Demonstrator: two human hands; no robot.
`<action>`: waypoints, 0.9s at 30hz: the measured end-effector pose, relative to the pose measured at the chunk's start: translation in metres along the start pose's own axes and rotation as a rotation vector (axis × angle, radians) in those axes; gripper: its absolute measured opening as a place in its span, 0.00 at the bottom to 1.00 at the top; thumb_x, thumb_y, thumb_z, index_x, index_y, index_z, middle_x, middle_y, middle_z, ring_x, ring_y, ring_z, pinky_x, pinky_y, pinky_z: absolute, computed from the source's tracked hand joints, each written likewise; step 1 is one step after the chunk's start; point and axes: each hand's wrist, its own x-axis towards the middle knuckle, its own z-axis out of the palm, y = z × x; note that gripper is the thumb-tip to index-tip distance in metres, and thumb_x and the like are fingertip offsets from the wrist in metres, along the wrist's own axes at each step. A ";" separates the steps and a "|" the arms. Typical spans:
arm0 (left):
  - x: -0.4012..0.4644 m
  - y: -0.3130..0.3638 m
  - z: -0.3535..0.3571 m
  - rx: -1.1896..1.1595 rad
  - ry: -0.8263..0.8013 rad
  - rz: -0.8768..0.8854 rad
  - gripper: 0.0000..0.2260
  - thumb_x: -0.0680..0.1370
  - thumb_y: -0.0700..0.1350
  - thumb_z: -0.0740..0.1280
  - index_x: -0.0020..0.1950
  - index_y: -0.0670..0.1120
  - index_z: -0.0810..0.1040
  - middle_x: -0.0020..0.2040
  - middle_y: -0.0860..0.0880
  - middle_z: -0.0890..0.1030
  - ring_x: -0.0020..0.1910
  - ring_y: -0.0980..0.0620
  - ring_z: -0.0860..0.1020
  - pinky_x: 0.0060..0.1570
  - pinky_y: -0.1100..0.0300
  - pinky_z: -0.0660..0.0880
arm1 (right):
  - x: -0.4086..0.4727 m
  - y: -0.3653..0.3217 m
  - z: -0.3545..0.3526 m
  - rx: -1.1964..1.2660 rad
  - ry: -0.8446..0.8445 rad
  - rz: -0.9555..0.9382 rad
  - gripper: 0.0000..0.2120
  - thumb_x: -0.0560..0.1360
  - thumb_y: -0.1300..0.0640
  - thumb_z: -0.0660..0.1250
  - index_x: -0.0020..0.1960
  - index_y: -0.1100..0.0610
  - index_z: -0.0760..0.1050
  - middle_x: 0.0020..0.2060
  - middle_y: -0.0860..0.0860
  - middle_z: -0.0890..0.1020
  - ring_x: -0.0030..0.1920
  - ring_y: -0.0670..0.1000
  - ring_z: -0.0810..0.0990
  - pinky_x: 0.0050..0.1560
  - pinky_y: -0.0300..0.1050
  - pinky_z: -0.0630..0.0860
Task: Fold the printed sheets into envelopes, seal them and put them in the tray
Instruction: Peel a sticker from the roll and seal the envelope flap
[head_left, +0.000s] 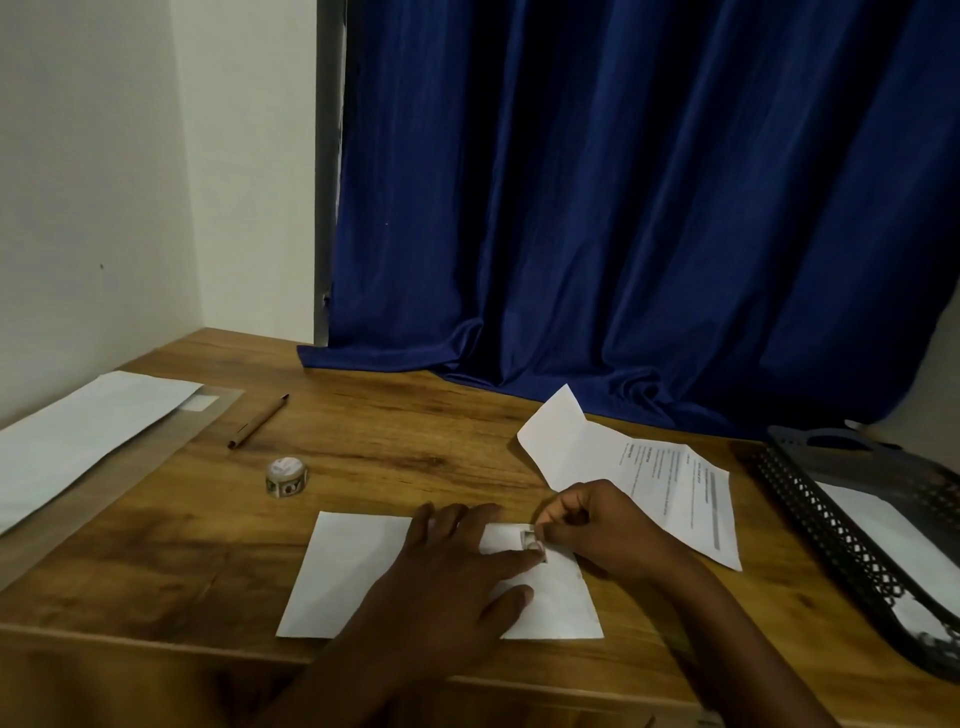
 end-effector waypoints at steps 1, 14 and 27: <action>0.000 0.000 0.000 -0.002 -0.001 0.001 0.23 0.81 0.67 0.48 0.77 0.69 0.57 0.81 0.57 0.51 0.79 0.51 0.48 0.78 0.40 0.41 | 0.001 0.002 0.000 0.000 0.000 -0.009 0.06 0.75 0.54 0.73 0.43 0.44 0.86 0.40 0.46 0.87 0.42 0.51 0.85 0.41 0.42 0.80; 0.000 -0.001 0.003 0.019 -0.005 -0.001 0.22 0.81 0.68 0.47 0.76 0.72 0.56 0.81 0.58 0.50 0.79 0.52 0.46 0.76 0.46 0.37 | 0.017 0.018 0.013 -0.108 0.124 0.011 0.28 0.51 0.26 0.74 0.45 0.40 0.80 0.38 0.42 0.82 0.39 0.46 0.81 0.39 0.45 0.78; 0.000 0.001 0.001 -0.011 -0.003 -0.007 0.23 0.81 0.68 0.48 0.76 0.71 0.58 0.80 0.57 0.53 0.79 0.52 0.47 0.78 0.46 0.41 | 0.025 0.022 0.020 -0.223 0.259 0.011 0.15 0.63 0.36 0.79 0.39 0.44 0.80 0.33 0.39 0.82 0.34 0.43 0.80 0.34 0.40 0.74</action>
